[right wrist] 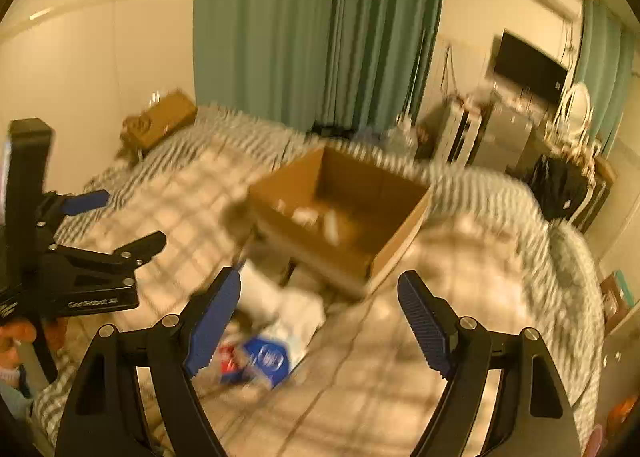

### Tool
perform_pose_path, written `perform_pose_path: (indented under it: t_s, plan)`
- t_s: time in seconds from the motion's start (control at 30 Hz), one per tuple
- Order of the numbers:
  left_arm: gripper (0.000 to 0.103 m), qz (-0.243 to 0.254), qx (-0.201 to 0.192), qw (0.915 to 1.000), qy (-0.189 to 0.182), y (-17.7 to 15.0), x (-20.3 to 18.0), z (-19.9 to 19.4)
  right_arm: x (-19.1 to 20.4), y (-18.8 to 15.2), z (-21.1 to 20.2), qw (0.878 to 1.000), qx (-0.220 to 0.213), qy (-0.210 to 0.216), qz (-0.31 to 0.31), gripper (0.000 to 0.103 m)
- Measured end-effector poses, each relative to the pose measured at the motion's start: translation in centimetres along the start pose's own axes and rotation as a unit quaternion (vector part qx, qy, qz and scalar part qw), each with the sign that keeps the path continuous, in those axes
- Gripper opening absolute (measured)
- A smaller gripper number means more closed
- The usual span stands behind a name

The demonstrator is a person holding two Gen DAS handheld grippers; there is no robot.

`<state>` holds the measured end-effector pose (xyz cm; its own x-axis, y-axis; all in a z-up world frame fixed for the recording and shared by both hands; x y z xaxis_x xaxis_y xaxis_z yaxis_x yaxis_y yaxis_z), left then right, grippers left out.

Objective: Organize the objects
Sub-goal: 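Grasp the clear swab jar with the left tool while the right tool grasps the blue tissue pack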

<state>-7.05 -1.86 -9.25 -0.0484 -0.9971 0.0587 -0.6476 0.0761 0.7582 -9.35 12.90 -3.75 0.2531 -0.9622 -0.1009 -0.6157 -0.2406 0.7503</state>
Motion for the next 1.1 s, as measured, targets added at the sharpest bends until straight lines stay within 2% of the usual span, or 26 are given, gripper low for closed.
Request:
perform_pose_path:
  t_s: [0.1, 0.23, 0.33, 0.47, 0.53, 0.57, 0.63, 0.8, 0.9, 1.1]
  plan:
    - [0.102, -0.002, 0.023, 0.9996, -0.017, -2.8, -0.6, 0.7, 0.4, -2.7, 2.0, 0.999, 0.03, -0.018, -0.004, 0.081]
    - [0.102, 0.026, 0.052, 0.9972, -0.046, -5.7, -3.2, 1.8, -0.4, -5.8, 3.7, 0.997, 0.065, -0.019, 0.024, 0.081]
    - [0.101, 0.044, 0.068, 0.9932, -0.083, -6.9, -5.3, 2.4, -1.4, -6.3, 3.9, 0.997, 0.066, -0.033, 0.039, 0.081]
    - [0.101, 0.065, 0.08, 0.9893, -0.103, -7.6, -7.1, 3.2, -1.9, -6.2, 4.1, 0.996, 0.064, -0.034, 0.046, 0.081]
    - [0.1, 0.076, 0.092, 0.9849, -0.125, -8.2, -8.2, 3.9, -1.8, -6.4, 4.4, 0.996, 0.07, -0.029, 0.048, 0.081]
    - [0.097, 0.08, 0.098, 0.9825, -0.137, -8.3, -8.8, 4.2, -1.7, -6.5, 4.5, 0.996, 0.072, -0.028, 0.048, 0.081]
    - [0.075, 0.086, 0.116, 0.9776, -0.152, -8.8, -9.7, 5.1, -1.7, -6.6, 4.7, 0.996, 0.074, -0.028, 0.049, 0.081]
    - [0.074, 0.079, 0.109, 0.9788, -0.154, -8.6, -9.4, 4.6, -1.6, -6.5, 4.4, 0.996, 0.07, -0.032, 0.047, 0.081]
    - [0.074, 0.078, 0.065, 0.9866, -0.128, -7.6, -8.2, 2.3, -1.6, -6.5, 4.3, 0.996, 0.069, -0.032, 0.047, 0.081]
    - [0.072, 0.045, 0.03, 0.994, -0.095, -5.3, -3.9, -0.6, -1.3, -6.4, 4.5, 0.996, 0.068, -0.03, 0.042, 0.081]
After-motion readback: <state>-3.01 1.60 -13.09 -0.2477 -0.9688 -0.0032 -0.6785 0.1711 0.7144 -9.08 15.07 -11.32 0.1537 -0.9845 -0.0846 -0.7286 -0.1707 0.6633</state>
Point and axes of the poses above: each gripper's, at about its wrist camera, not at the fingertips, and z roughly the way its jaws point, x to its left, y to its top, the point moved 7 cm from there along z, roughly the way its jaws point, and after that the axes turned 1 degree about -x, right-handed, at the moved point
